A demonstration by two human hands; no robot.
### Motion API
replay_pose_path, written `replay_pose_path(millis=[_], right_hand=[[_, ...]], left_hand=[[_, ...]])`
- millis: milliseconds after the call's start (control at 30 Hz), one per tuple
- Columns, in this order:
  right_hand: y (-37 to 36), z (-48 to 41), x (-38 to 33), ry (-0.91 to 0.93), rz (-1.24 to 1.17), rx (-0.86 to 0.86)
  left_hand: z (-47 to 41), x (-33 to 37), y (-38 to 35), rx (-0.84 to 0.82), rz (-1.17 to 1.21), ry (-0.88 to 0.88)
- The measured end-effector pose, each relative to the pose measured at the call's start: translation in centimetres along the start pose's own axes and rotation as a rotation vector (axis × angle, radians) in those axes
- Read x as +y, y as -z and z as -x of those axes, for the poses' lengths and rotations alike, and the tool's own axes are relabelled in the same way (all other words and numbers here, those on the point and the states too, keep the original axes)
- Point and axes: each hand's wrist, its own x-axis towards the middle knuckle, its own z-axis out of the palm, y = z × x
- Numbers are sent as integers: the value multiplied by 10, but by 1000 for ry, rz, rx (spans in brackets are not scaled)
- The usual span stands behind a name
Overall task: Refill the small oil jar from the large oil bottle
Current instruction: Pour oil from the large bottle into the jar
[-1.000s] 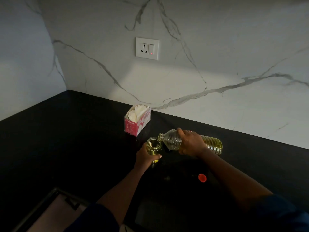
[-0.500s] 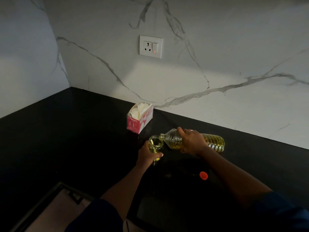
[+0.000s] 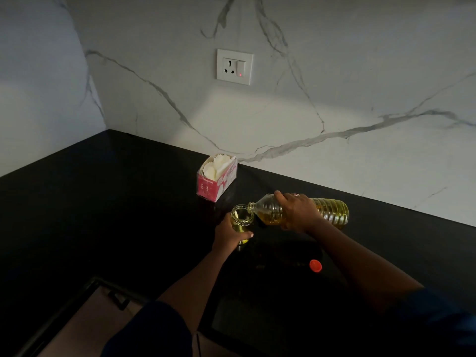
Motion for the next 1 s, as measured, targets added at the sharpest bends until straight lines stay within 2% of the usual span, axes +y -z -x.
replay_pose_path(millis=[1000], right_hand=[[4, -10, 8, 78, 94, 22]], left_hand=[[5, 7, 0, 17, -2, 27]])
